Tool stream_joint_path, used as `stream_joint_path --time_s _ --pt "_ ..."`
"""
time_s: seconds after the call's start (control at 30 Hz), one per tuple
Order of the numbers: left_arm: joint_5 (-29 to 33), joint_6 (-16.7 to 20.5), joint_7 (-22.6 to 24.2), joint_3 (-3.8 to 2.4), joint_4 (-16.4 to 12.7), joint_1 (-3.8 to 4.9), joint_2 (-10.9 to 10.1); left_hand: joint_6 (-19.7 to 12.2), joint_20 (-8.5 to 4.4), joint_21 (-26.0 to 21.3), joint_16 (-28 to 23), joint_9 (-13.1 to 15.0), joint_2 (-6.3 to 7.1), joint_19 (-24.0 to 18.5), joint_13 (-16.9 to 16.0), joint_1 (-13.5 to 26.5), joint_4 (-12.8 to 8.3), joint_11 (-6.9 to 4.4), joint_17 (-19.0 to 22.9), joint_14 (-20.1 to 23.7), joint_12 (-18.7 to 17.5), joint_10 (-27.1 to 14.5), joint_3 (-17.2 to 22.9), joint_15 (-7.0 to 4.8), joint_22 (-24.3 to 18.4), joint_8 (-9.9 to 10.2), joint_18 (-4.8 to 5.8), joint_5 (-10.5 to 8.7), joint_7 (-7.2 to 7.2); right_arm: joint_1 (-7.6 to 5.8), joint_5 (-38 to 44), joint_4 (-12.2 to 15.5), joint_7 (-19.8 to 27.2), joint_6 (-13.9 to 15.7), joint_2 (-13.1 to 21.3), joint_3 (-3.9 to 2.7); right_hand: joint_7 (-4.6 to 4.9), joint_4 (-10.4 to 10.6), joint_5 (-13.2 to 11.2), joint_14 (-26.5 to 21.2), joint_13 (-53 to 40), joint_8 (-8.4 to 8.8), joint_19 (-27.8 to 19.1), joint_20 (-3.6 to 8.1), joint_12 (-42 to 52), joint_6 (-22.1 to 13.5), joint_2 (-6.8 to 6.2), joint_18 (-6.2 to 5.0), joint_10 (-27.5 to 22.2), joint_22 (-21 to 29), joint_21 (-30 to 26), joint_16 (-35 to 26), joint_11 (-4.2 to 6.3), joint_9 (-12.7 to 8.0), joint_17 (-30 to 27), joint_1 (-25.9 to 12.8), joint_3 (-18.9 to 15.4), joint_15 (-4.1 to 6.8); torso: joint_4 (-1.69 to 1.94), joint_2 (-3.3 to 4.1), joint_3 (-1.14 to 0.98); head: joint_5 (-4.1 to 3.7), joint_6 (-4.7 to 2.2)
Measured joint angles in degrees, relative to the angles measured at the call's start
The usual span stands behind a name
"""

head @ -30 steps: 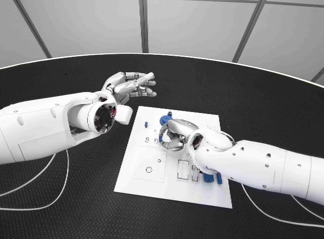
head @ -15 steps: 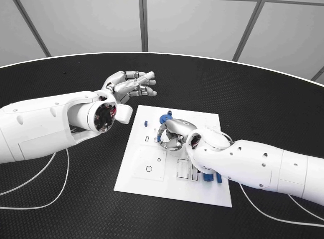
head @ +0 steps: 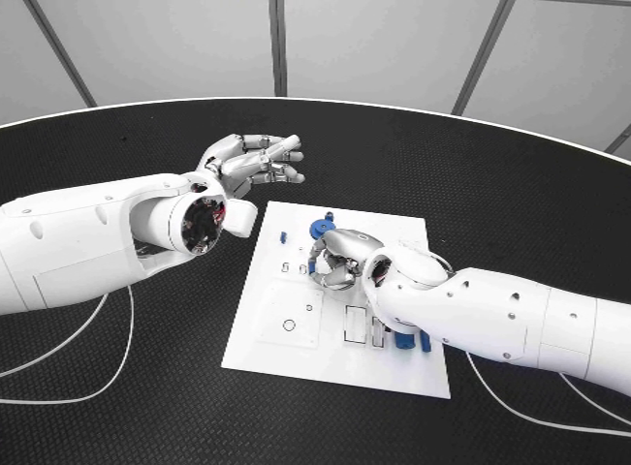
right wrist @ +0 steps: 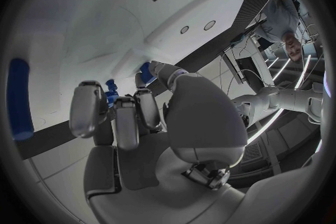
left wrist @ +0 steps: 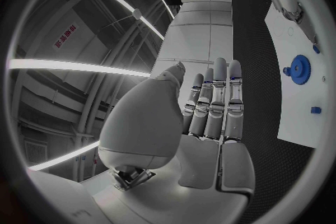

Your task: Assemble the parts on the task board

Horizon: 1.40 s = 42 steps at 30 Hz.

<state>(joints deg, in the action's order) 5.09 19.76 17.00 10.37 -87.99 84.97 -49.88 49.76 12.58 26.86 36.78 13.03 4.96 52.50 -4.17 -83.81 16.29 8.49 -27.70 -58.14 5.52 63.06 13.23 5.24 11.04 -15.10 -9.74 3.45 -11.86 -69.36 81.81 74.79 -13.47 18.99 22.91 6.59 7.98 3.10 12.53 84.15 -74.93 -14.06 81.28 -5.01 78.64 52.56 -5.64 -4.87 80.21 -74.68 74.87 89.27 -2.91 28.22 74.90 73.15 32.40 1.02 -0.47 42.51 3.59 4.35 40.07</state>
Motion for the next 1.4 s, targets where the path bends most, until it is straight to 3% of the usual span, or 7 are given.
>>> stream_joint_path --time_s 1.4 --pt "0.00 -0.18 -0.18 0.00 0.18 -0.01 0.12 0.00 0.00 0.00 0.00 -0.01 0.00 0.00 0.00 0.00 0.00 0.00 -0.03 0.00 0.00 0.00 0.00 0.00 0.00 0.00 0.00 0.00 0.00 0.05 2.37 0.14 -1.15 -0.63 -0.16 0.00 0.18 0.06 0.06 0.00 0.02 0.08 0.00 0.00 0.00 0.04 0.33 0.00 -0.19 0.07 -0.24 0.00 -0.20 0.19 0.03 -0.17 -0.06 0.00 0.01 -0.09 0.00 -0.37 0.58"
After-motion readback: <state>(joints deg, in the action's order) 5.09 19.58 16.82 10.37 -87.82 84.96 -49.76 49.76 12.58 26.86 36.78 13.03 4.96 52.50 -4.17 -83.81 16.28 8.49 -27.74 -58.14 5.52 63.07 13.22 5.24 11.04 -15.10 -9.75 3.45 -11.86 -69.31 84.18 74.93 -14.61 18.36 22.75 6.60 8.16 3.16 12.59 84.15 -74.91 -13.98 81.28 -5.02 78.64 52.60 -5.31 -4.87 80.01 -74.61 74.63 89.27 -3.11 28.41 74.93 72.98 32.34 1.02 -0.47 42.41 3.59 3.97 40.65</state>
